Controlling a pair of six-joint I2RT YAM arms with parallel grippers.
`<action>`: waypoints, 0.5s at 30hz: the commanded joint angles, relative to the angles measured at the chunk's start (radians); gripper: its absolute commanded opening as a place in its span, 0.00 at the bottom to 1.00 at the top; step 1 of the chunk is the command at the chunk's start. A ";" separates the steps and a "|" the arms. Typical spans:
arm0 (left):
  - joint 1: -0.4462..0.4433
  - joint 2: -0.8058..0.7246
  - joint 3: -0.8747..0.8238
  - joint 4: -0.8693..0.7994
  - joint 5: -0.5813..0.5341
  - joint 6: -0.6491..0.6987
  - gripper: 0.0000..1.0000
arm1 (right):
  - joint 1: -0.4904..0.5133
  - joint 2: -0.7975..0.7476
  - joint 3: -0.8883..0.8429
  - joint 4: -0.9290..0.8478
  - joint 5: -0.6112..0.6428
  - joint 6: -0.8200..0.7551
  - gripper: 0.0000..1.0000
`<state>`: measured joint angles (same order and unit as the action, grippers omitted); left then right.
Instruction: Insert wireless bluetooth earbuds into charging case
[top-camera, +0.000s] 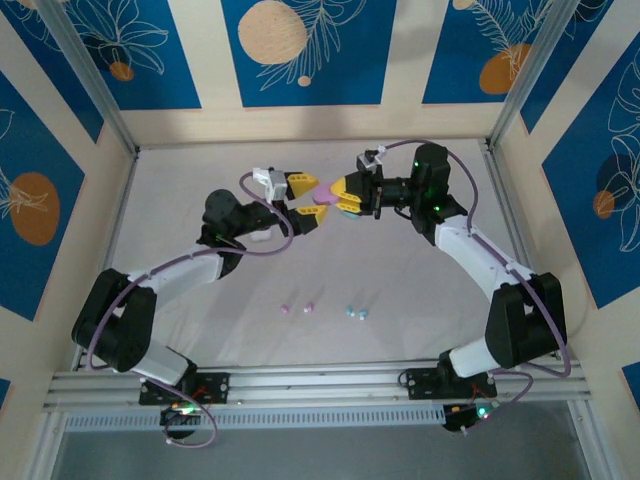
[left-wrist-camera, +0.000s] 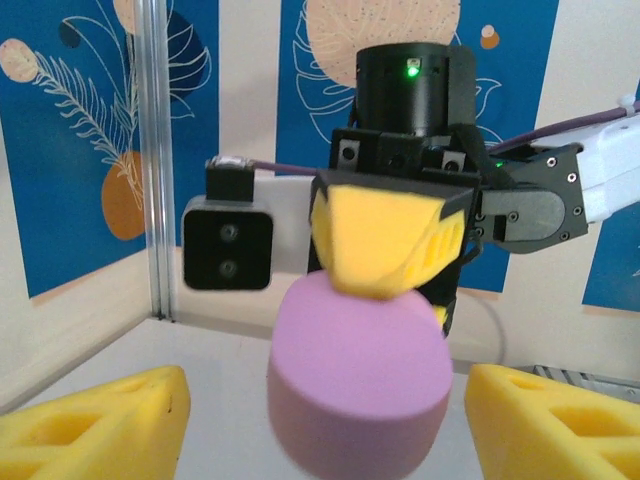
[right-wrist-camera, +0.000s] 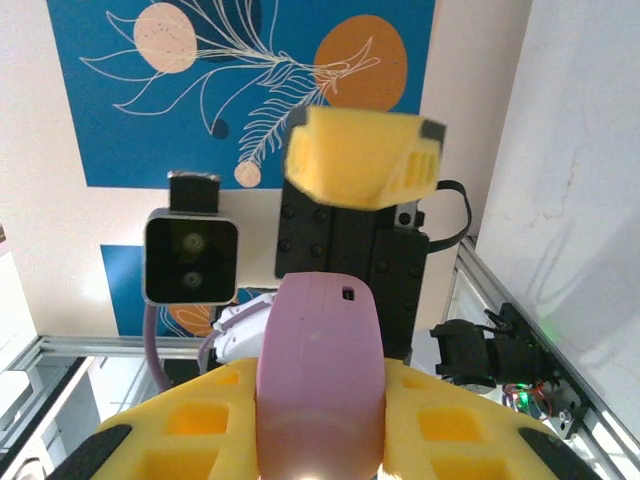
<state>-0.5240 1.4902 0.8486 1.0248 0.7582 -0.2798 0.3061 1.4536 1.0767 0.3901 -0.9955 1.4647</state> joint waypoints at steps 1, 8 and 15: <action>-0.016 0.001 0.037 -0.018 0.007 0.039 0.66 | 0.015 0.016 0.005 0.042 -0.014 0.034 0.19; -0.024 -0.021 0.027 -0.064 -0.020 0.084 0.28 | 0.020 0.015 -0.007 0.043 -0.002 0.034 0.21; -0.023 -0.065 0.053 -0.223 0.029 0.147 0.19 | -0.008 -0.087 0.070 -0.432 0.112 -0.445 0.52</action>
<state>-0.5381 1.4666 0.8631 0.8879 0.7532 -0.1890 0.3103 1.4467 1.0889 0.2394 -0.9592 1.3239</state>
